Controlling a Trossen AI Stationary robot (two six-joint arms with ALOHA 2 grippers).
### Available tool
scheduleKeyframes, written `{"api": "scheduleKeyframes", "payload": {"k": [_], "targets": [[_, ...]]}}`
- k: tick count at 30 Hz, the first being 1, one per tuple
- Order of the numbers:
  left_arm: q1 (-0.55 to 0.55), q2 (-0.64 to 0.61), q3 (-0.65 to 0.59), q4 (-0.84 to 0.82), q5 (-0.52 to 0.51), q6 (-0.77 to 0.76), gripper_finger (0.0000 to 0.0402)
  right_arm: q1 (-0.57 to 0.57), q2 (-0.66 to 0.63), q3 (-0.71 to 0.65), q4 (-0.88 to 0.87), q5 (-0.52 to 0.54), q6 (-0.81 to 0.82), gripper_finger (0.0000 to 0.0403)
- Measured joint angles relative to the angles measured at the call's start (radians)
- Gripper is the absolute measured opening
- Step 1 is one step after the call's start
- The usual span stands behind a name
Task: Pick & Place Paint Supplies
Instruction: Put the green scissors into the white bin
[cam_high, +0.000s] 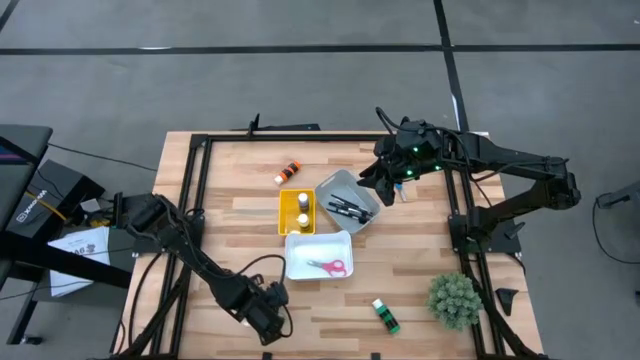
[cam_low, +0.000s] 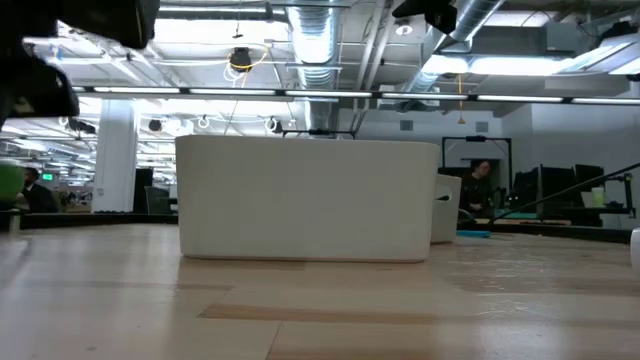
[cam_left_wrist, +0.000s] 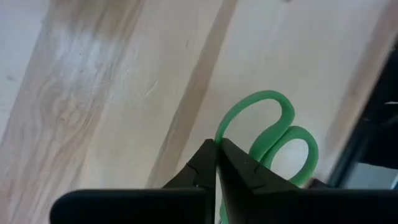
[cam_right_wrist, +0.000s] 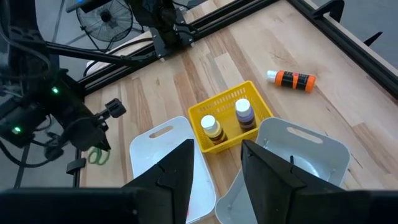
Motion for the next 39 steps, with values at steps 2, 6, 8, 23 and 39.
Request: {"api": "scheduleKeyframes", "payload": {"k": [2, 6, 8, 23, 39], "targets": [[0.005, -0.023, 0.000, -0.006, 0.000, 0.005, 0.0001, 0.000, 0.000, 0.000, 0.000, 0.000, 0.004, 0.0129], [0.018, -0.084, 0.000, -0.030, -0.001, 0.009, 0.0000, 0.000, 0.000, 0.000, 0.000, 0.000, 0.007, 0.0129], [0.027, -0.110, 0.000, -0.053, -0.001, 0.023, 0.0000, 0.000, 0.000, 0.000, 0.000, 0.000, 0.007, 0.0129], [0.248, -0.291, 0.002, -0.060, 0.002, 0.207, 0.0000, 0.000, 0.000, 0.000, 0.000, 0.000, 0.007, 0.0129], [0.523, -0.260, 0.003, 0.125, 0.037, 0.356, 0.0000, -0.002, 0.000, -0.064, -0.002, 0.001, 0.013, 0.0129]]}}
